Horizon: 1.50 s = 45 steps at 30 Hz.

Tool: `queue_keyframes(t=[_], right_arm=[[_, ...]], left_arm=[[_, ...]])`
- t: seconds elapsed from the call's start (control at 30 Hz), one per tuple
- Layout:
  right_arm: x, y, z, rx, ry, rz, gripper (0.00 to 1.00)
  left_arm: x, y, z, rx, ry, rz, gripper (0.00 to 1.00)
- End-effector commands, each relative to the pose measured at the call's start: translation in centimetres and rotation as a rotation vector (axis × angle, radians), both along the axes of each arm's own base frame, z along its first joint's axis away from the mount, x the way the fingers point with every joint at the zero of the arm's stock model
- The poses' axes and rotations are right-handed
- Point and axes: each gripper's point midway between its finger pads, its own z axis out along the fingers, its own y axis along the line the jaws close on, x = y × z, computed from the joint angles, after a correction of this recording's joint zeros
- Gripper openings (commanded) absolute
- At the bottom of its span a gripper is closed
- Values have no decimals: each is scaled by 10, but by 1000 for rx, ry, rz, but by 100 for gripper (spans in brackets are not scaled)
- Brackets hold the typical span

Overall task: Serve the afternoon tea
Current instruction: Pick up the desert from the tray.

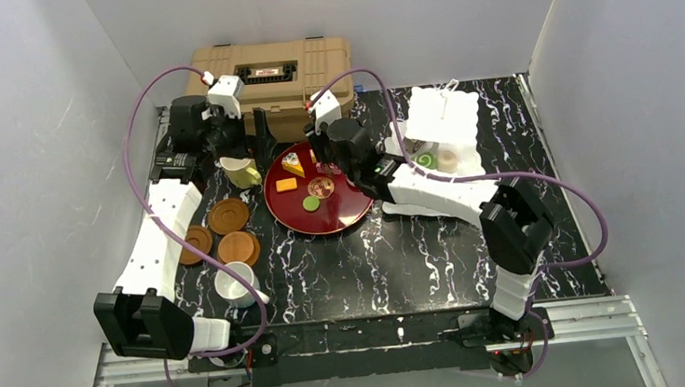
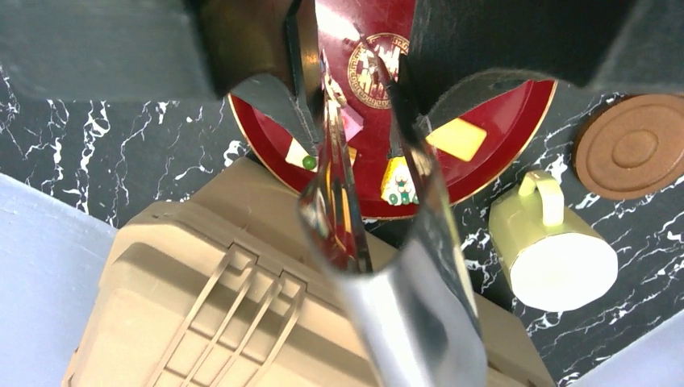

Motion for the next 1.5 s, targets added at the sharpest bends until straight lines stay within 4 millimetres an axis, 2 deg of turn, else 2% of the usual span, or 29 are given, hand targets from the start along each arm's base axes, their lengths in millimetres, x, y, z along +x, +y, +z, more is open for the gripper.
queue_keyframes(t=[0.0, 0.3, 0.5, 0.83, 1.07, 1.33, 1.47], right_arm=[[12, 10, 36, 74, -73, 38, 44], [33, 7, 17, 98, -35, 50, 50], [39, 3, 9, 107, -29, 48, 54], [42, 3, 9, 109, -52, 51, 55], [55, -3, 3, 69, -80, 42, 58], [56, -8, -27, 47, -22, 44, 57], [55, -10, -34, 52, -7, 46, 55]], left_arm=[[-5, 2, 5, -12, -17, -20, 98], [2, 2, 9, -32, -33, -20, 98], [5, 4, 10, -38, -40, -19, 98], [7, 4, 10, -46, -44, -27, 98], [9, 5, 12, -51, -45, -28, 98], [12, 4, 16, -79, -36, -17, 98], [12, 4, 18, -81, -36, -16, 98]])
